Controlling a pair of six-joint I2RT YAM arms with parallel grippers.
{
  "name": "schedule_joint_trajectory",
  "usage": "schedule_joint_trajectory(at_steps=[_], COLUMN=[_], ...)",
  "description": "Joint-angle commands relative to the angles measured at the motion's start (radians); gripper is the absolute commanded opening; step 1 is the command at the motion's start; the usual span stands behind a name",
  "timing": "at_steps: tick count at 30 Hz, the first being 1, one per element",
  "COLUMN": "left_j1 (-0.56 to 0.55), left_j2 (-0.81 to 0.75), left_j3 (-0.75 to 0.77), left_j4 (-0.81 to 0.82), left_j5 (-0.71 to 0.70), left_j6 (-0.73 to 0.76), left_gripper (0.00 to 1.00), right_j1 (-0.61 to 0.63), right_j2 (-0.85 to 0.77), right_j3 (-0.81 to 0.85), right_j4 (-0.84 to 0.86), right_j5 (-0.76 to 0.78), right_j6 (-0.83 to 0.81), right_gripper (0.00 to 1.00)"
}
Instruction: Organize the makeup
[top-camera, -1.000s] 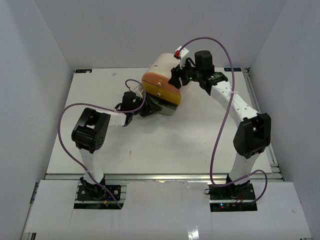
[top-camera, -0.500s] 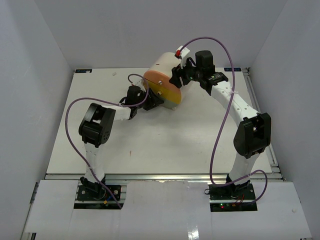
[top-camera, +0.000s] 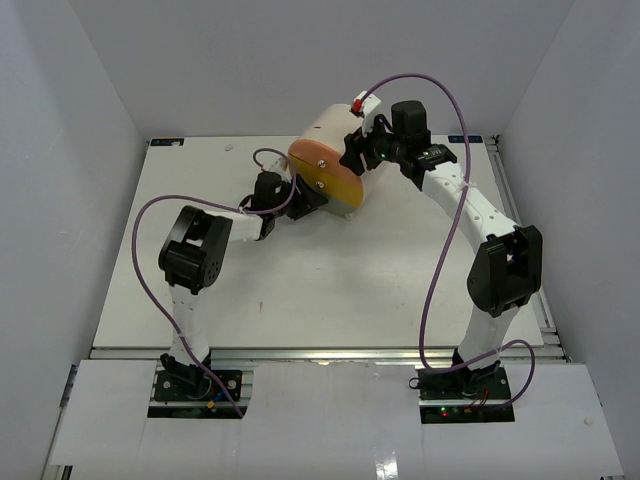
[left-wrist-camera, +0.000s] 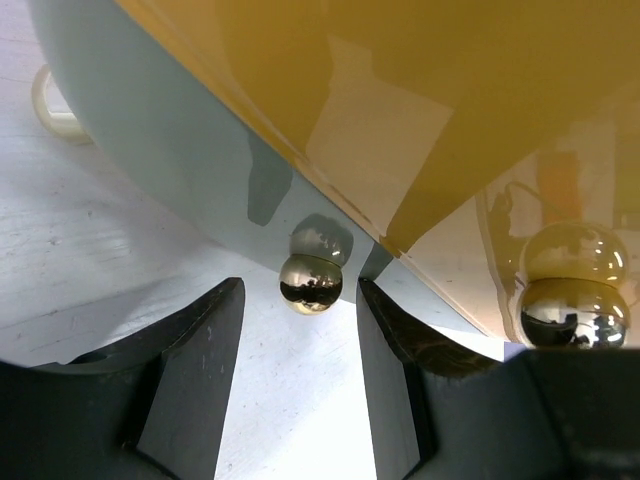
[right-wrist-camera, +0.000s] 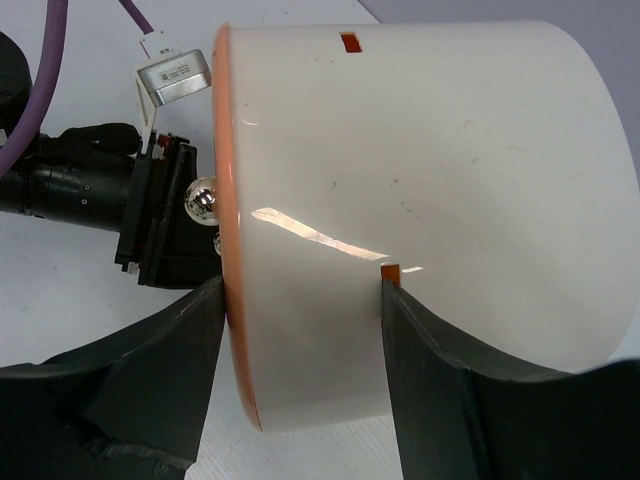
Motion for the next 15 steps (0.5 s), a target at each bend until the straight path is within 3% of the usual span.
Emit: schedule_joint_trajectory(at_steps=[1,4,12,15], left_j1=[0.000,0.000,0.002,0.010], left_j2=[-0.123,-0.212,-0.469,-0.593], left_j3=[-0.061,-0.127,-0.257,-0.302], left_j4=[0.104,0.129,0.031,-0.011], left_j5=[-0.010,0.011,-0.001,-0.024], left_j6=[0.027,0.057,0.180,0.243], left_gripper=[0.61,0.64,0.75,0.87], right_j1=[0.014,0.014,-0.002,-0.009], right_j2=[-0.004,-0.010,-0.095,-0.171], right_j3=[0.014,0.023,0.061,0.031], right_j4=[-0.067,-0.067,-0.092,-0.096], right_j5=[-0.016,0.002,0.006,0.019], right_j6=[-0.021,-0.020,-0.022,-0.029], right_gripper=[0.82,0.90,0.90,0.90])
